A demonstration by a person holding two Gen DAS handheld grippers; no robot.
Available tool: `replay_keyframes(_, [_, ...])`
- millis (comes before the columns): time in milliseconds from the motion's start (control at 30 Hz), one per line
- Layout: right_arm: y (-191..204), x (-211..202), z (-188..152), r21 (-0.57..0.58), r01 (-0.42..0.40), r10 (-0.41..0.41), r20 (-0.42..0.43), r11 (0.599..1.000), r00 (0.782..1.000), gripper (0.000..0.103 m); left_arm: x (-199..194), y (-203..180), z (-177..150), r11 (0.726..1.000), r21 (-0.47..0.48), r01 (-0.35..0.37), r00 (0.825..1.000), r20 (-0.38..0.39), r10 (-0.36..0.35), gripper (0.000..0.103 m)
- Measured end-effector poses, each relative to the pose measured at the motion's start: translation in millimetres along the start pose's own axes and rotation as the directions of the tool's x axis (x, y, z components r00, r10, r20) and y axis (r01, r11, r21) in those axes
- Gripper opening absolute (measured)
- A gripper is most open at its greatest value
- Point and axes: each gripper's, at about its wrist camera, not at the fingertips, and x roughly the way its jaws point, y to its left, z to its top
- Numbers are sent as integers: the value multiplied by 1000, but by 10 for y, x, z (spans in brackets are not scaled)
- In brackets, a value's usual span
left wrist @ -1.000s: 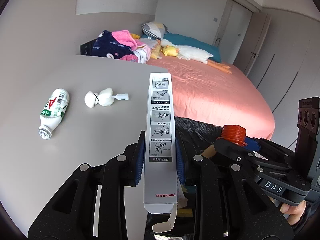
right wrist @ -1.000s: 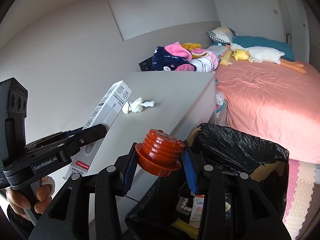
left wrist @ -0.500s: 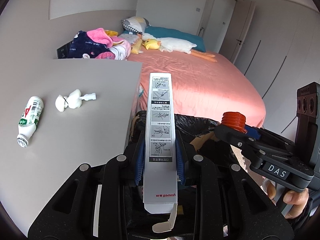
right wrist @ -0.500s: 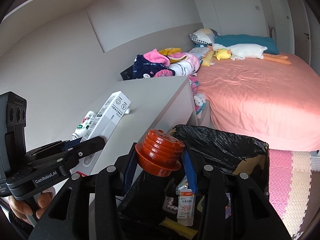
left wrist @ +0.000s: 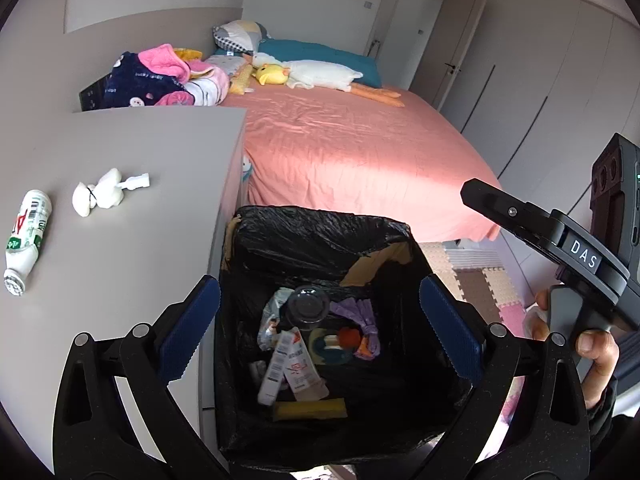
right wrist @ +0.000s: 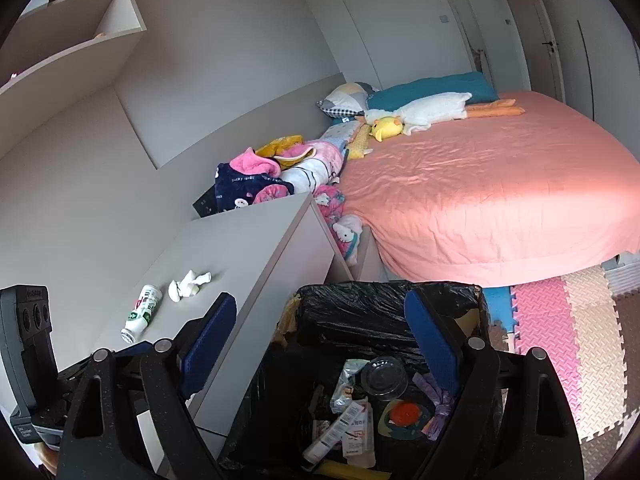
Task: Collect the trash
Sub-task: 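Carry the box and orange cups over the trash bag and release both, then move both grippers back over the desk toward the bottle and toy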
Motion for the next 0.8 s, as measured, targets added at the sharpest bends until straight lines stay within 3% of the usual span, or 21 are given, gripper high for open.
replay_keyframes(800, [414, 344, -100, -80, -40, 34, -67, 996, 997, 87, -77, 453, -31, 994, -75, -82, 997, -7, 82, 97])
